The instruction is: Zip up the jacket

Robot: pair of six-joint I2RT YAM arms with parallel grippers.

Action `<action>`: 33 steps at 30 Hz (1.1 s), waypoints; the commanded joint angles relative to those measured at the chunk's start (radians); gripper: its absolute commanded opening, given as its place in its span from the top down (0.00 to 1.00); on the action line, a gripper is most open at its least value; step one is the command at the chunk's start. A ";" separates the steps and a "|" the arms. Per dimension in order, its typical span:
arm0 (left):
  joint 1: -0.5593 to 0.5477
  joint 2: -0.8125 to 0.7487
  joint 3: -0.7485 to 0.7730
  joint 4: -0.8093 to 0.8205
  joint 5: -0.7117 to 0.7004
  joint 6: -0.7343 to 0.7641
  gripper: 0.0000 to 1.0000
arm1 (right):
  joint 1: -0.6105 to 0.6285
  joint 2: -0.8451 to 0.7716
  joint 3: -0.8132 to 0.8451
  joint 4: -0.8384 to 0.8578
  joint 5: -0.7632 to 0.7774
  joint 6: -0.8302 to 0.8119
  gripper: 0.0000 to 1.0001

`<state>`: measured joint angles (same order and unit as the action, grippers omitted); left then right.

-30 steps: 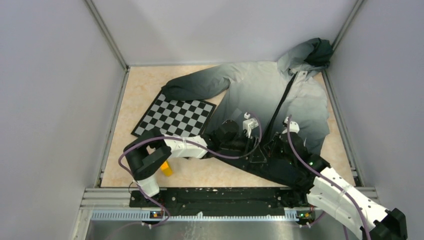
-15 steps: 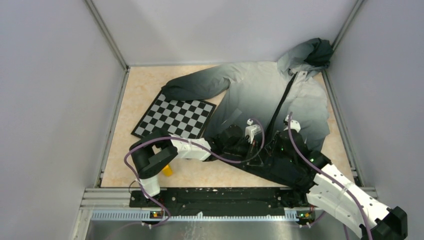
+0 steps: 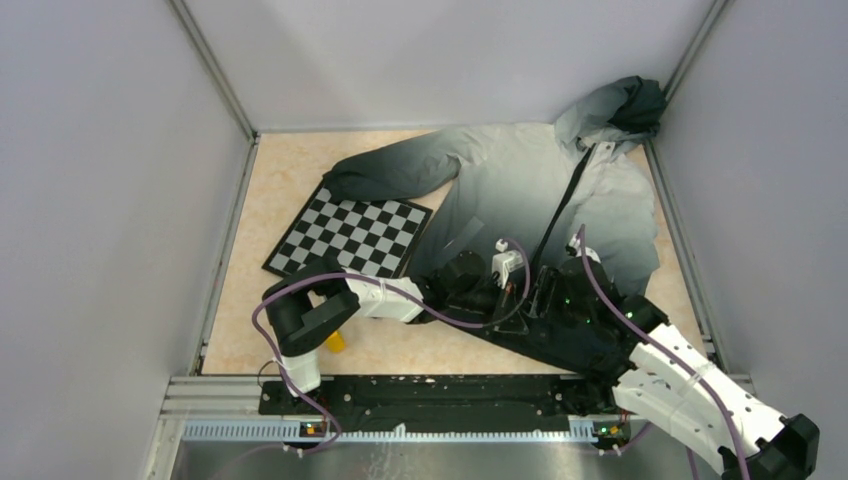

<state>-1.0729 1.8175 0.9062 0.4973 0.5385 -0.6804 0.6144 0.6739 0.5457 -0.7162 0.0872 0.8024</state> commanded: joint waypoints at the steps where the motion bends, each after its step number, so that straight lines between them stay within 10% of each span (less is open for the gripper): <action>1: 0.004 -0.025 -0.016 0.072 0.002 0.011 1.00 | 0.005 -0.015 0.007 -0.057 -0.084 0.055 0.42; 23: 0.005 -0.026 -0.005 0.064 0.013 -0.001 0.99 | 0.005 -0.123 -0.099 0.117 0.044 0.059 1.00; 33: 0.059 -0.182 -0.032 -0.064 -0.035 0.053 0.38 | 0.005 -0.069 -0.102 0.141 0.014 0.022 1.00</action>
<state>-1.0359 1.7527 0.8791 0.4797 0.5274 -0.6693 0.6151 0.5896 0.4301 -0.6262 0.0643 0.8547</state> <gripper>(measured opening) 0.530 0.014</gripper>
